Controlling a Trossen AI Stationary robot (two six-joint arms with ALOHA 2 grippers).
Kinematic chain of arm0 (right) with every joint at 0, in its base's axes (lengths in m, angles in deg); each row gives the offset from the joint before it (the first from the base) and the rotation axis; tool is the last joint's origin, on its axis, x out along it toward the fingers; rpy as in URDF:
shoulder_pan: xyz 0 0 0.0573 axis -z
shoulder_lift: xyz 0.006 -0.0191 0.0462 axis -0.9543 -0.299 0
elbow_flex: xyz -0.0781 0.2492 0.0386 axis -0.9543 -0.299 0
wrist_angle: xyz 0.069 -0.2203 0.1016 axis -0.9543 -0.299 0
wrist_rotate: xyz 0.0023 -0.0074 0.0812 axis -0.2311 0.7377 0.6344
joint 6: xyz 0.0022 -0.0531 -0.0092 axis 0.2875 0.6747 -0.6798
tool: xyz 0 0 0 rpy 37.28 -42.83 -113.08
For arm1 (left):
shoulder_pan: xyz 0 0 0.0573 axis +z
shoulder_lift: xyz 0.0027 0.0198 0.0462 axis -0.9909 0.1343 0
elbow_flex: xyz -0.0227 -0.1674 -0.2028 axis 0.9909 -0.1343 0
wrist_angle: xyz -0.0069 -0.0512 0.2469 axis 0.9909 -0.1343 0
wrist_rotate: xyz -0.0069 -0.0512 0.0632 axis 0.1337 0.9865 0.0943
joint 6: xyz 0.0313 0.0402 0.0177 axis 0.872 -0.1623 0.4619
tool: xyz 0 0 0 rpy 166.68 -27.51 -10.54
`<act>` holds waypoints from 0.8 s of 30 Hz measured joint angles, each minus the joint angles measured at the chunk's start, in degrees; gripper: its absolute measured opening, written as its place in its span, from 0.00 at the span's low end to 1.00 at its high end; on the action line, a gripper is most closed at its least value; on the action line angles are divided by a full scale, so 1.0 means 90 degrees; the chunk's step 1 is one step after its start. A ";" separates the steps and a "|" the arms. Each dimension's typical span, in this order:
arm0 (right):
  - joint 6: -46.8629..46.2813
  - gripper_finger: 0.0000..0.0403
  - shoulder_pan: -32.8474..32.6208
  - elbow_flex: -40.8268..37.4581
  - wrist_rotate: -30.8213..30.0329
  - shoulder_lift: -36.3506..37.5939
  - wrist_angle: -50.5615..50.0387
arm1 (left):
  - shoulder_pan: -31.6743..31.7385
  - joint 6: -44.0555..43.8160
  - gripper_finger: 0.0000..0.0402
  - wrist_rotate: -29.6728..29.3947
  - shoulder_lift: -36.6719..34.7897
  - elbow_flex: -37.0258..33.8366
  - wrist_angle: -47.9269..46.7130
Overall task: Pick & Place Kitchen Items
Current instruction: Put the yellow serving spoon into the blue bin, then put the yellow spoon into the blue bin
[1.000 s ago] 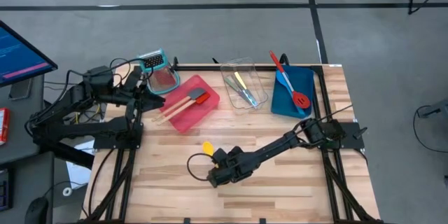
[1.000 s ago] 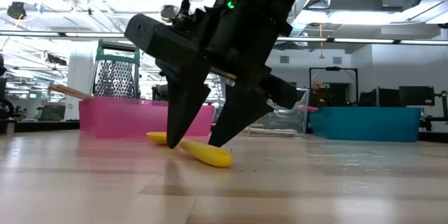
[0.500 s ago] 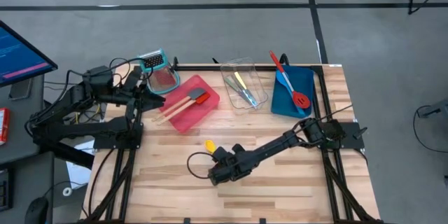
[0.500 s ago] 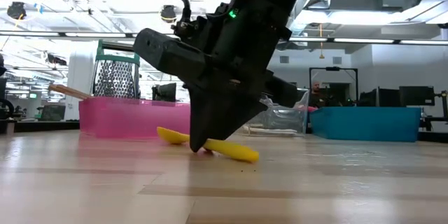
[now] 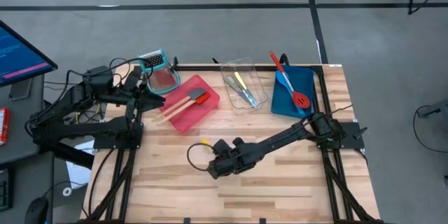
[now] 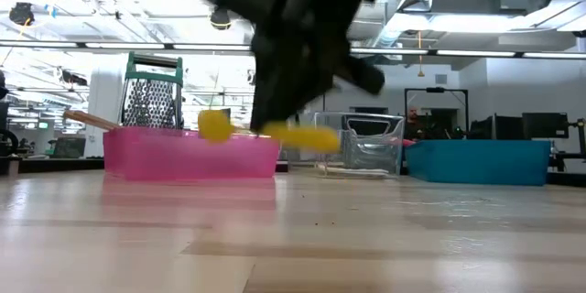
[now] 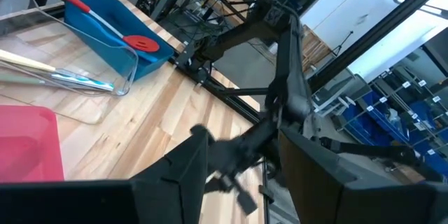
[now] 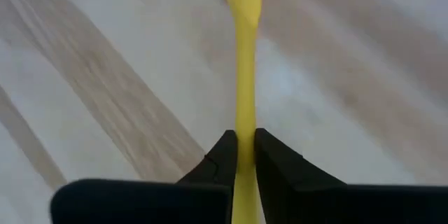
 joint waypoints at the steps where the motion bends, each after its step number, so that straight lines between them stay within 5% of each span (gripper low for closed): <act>1: 0.0001 0.08 0.0005 0.0000 -0.0101 0.0133 -0.0023 | 0.0000 0.0000 0.40 0.0002 0.0000 0.0000 0.0000; 14: 0.1278 0.01 -0.0068 0.0019 -0.1895 0.2546 0.0345 | 0.0000 0.0331 0.40 0.0015 0.0002 0.0000 0.0056; 24: 0.2981 0.00 -0.0003 0.0027 -0.2462 0.3836 0.1447 | 0.0000 0.0633 0.40 -0.0534 0.0002 -0.0002 0.0095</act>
